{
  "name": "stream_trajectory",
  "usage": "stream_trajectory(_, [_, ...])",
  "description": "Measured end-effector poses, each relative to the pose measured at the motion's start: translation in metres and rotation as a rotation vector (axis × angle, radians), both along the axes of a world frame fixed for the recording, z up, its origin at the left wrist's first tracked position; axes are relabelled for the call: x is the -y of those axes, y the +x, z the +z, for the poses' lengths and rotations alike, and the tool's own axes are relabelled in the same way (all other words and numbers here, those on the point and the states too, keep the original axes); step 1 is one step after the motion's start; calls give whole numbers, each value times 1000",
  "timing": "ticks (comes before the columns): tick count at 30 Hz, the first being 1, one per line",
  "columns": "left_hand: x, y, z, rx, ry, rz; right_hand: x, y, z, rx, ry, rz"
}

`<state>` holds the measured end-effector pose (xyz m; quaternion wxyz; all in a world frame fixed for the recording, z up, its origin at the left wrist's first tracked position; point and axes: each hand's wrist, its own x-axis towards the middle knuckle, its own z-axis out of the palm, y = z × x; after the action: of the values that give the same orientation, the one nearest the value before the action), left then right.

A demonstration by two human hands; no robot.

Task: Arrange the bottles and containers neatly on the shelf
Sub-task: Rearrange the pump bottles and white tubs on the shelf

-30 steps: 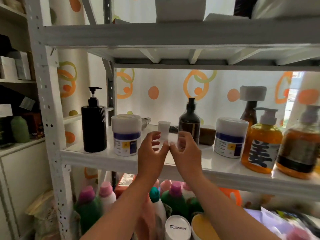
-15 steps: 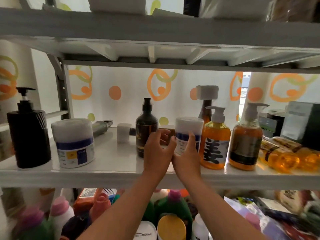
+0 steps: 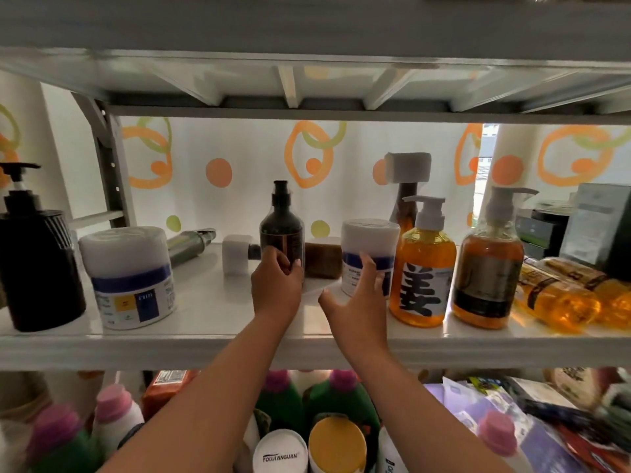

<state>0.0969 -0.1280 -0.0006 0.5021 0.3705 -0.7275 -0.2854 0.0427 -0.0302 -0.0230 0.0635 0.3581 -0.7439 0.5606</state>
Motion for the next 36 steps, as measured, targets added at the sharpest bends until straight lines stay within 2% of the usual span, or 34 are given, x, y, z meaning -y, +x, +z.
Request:
stream_trajectory(5, [5, -5, -3, 23, 5, -63, 2, -2, -2, 51, -22, 12])
stream_trajectory(9, [-7, -12, -7, 47, 1, -249, 4, -4, -2, 53, -33, -41])
stream_trajectory(15, [-13, -26, -1, 14, 277, -539, 7, -16, 2, 151, 3, -33])
stream_trajectory(21, [-17, -28, 0, 120, 360, -735, 6, -20, 2, 240, 18, -15])
stream_trajectory(31, [-27, -14, 3, 56, 334, -737, -5, 0, 11, 177, 145, -47])
stream_trajectory(36, [-18, -4, 2, 128, 297, -648, -17, 17, 24, 175, 108, -7])
